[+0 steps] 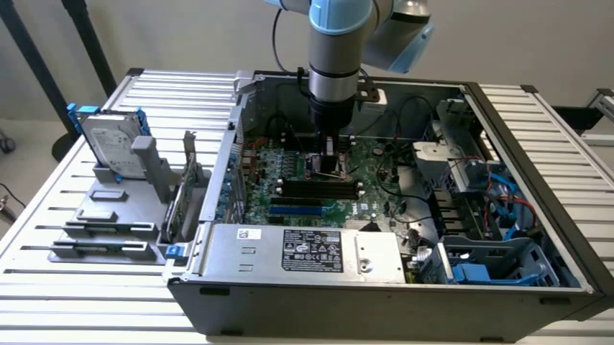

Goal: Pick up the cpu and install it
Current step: 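Place the cpu into insertion slot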

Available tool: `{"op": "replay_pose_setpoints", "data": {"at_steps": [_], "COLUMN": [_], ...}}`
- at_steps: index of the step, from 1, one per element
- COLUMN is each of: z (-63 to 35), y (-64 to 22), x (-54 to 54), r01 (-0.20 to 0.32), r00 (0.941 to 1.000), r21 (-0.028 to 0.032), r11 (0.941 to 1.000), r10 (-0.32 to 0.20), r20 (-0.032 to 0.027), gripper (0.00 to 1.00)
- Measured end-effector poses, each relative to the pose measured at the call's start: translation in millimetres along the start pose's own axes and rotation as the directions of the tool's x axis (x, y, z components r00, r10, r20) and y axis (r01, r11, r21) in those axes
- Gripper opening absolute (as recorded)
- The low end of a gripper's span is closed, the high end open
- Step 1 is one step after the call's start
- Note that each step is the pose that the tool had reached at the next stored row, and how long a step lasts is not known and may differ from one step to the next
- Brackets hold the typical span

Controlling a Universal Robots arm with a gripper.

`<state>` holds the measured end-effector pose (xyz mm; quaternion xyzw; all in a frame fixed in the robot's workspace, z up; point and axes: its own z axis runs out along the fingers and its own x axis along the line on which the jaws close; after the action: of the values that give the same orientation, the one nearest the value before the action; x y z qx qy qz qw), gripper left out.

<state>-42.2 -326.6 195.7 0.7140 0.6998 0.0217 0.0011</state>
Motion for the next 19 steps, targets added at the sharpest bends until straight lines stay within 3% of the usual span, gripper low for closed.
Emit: {"op": "replay_pose_setpoints", "data": {"at_steps": [13,15,16,19], "z": [1.2,2.0,1.8,1.2], "y": [0.0,0.2,0.2,0.0], "x": [1.8,2.3,2.2,1.9], "r01": [0.000,-0.001,-0.001,-0.001], "r00": [1.0000,1.0000,1.0000,1.0000], "r21": [-0.0003,-0.0014,-0.0012,-0.0002], "r11": [1.0000,1.0000,1.0000,1.0000], "r10": [0.000,0.001,0.001,0.001], "r20": [-0.0003,-0.0022,-0.0015,0.0001], "gripper": [0.55,0.56,0.62,0.62]}}
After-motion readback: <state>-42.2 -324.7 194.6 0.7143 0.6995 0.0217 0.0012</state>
